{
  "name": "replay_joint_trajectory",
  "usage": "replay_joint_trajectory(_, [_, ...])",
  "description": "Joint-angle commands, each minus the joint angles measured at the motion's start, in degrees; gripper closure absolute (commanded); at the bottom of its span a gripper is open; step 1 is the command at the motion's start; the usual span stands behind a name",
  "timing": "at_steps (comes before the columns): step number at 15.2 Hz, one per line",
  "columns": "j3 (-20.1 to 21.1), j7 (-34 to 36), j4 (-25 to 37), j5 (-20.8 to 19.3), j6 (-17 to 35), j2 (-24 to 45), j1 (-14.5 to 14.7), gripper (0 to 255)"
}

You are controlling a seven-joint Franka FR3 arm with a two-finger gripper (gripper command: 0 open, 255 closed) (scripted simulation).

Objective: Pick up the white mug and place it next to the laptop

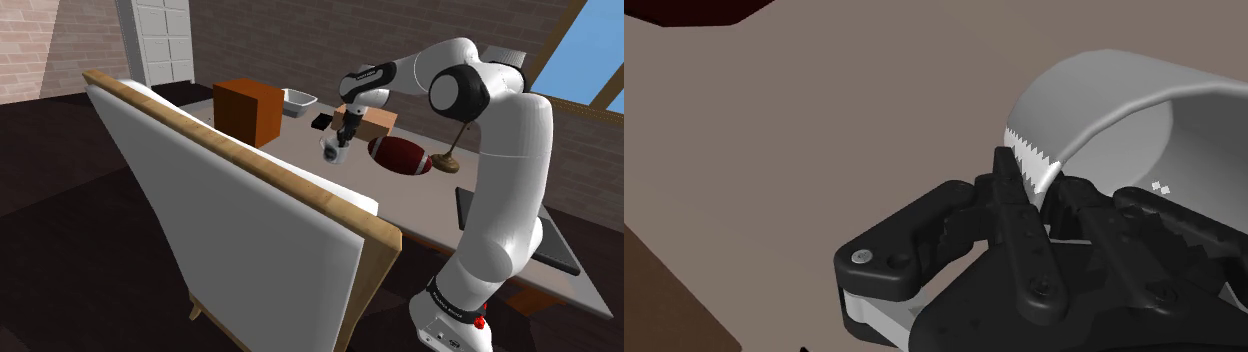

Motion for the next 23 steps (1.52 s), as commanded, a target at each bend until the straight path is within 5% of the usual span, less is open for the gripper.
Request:
replay_joint_trajectory(1, [-0.1, 0.5, 0.7, -0.3, -1.3, -0.7, 0.2, 255])
replay_joint_trajectory(23, [-1.0, 2.7, 12.3, -2.5, -16.4, -4.5, 0.1, 255])
